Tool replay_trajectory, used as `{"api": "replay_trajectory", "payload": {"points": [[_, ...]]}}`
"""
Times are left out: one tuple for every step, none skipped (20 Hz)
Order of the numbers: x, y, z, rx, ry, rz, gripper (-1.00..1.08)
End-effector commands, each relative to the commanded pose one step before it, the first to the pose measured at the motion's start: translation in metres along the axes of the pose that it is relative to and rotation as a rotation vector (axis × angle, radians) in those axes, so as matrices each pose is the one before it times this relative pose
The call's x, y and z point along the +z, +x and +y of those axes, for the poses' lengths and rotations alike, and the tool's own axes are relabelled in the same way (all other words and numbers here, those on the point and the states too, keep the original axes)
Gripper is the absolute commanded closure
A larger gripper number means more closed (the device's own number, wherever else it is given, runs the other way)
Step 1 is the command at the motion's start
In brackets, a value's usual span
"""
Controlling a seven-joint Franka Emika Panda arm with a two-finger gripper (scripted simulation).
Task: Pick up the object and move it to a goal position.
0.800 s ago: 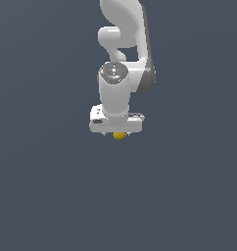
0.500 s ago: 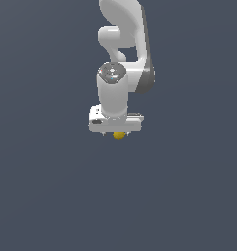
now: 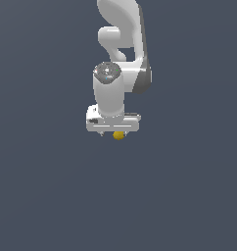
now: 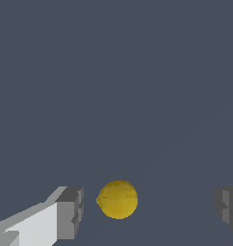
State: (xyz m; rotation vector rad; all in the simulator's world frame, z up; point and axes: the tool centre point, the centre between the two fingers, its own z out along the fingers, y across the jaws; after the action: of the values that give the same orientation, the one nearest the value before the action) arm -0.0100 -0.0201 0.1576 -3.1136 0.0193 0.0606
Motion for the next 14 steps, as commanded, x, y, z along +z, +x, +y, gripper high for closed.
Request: {"api": "replay_trajectory", "payload": {"points": [[0.00084,-0.00056,-0.00045,0.00536,0.0001,0.00019,-0.92],[0.00066,-0.00045,-0.00018,0.00502,-0.00005,0.00024,-0.92],[0.00082,-0.00056,-0.00024,0.00624,-0.0001,0.0003,-0.92],[0.00099,-0.00067,-0.00031,0.00746,-0.00015,0.00036,-0.92],[0.00115,-0.00079,-0.00037,0.00869,-0.00019,0.00043,-0.92],[0.0013,-0.00091,-0.00039,0.00992,-0.00022,0.00049,-0.92],[0.00145,-0.00103,-0.00043,0.01108,-0.00023,0.00055,-0.92],[0.00161,-0.00117,-0.00044,0.01241,-0.00023,0.00062,-0.92],[0.00176,-0.0013,-0.00044,0.01367,-0.00024,0.00069,-0.92],[0.0019,-0.00143,-0.00046,0.01484,-0.00026,0.00076,-0.92],[0.00205,-0.00158,-0.00046,0.01613,-0.00029,0.00083,-0.92],[0.00219,-0.00173,-0.00046,0.01737,-0.00032,0.00091,-0.92],[0.00234,-0.00188,-0.00044,0.01867,-0.00034,0.00099,-0.92],[0.00248,-0.00204,-0.00041,0.01997,-0.00035,0.00107,-0.92]]}}
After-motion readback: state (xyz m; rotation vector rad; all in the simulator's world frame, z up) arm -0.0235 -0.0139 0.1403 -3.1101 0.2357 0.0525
